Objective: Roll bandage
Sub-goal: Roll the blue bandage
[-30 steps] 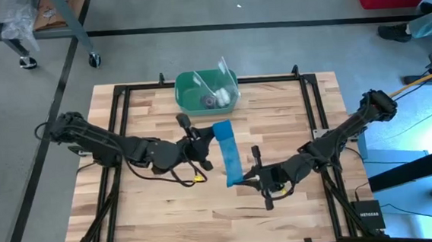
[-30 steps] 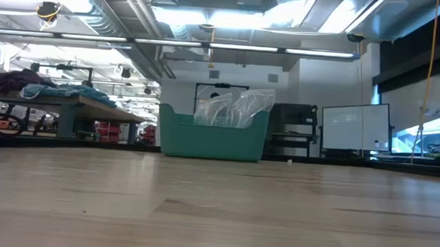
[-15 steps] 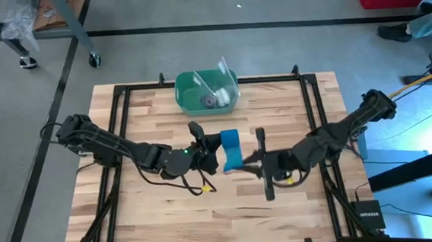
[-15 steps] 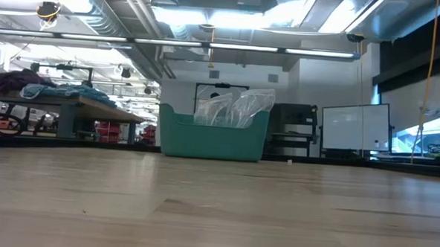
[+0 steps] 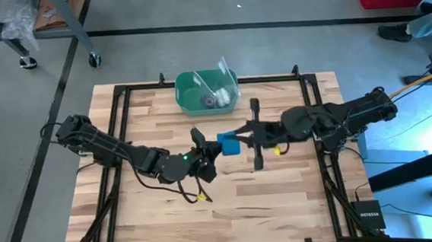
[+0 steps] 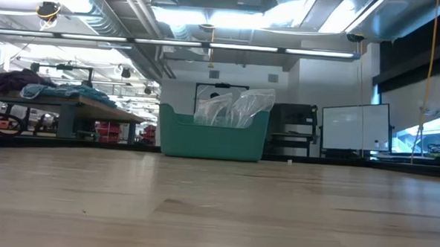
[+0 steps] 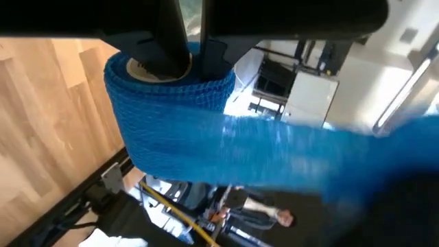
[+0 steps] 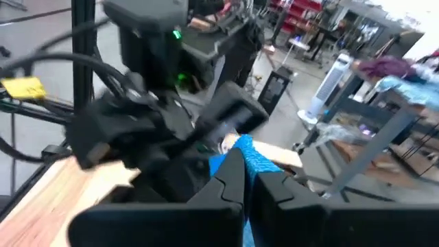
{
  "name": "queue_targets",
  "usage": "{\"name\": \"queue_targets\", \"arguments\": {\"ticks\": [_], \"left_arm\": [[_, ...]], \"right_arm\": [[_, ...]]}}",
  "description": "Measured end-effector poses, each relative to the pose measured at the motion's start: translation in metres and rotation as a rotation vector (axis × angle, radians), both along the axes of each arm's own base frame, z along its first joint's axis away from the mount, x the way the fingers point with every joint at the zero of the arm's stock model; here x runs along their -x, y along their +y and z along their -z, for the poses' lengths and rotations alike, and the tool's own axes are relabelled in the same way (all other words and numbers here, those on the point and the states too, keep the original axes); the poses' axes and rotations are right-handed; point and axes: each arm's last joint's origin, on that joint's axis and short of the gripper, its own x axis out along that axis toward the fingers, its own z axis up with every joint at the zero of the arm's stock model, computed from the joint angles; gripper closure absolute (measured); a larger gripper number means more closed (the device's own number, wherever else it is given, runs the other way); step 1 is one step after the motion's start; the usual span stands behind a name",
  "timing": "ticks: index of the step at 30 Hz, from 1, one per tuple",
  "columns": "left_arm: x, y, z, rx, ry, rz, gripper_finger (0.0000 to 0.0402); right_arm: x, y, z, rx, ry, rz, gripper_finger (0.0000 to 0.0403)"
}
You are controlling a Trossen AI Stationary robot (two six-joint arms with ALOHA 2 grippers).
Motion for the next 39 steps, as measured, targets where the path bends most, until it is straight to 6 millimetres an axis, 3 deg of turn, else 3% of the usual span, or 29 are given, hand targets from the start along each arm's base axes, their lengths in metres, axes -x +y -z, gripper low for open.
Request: {"name": "queue_targets", "arguments": {"ticks": [6, 12, 15, 21, 26, 33, 39], "left_arm": [[0.005, -0.014, -0.004, -0.036, -0.015, 0.045, 0.0386], [0.006, -0.016, -0.006, -0.044, -0.032, 0.014, 0.0386], [0.006, -0.016, -0.006, -0.044, -0.032, 0.014, 0.0386], [0.006, -0.016, -0.006, -0.041, -0.033, 0.017, 0.0386], [0.007, -0.018, -0.006, -0.035, -0.036, 0.037, 0.0386], [0.006, -0.017, -0.006, -0.034, -0.037, 0.027, 0.0386], [0.007, -0.018, -0.006, -0.032, -0.040, 0.028, 0.0386]], "right_arm": [[-0.006, -0.027, 0.010, -0.089, 0.079, 0.028, 0.0396], [-0.009, -0.040, 0.020, -0.195, 0.152, 0.061, 0.0380], [-0.010, -0.040, 0.025, -0.207, 0.195, 0.073, 0.0345], [-0.009, -0.040, 0.028, -0.203, 0.216, 0.081, 0.0233], [-0.006, -0.044, 0.030, -0.177, 0.236, 0.175, 0.0164], [-0.004, -0.046, 0.036, -0.157, 0.289, 0.243, 0.0137], [0.011, -0.048, 0.024, -0.144, 0.254, 0.229, 0.0138]]}}
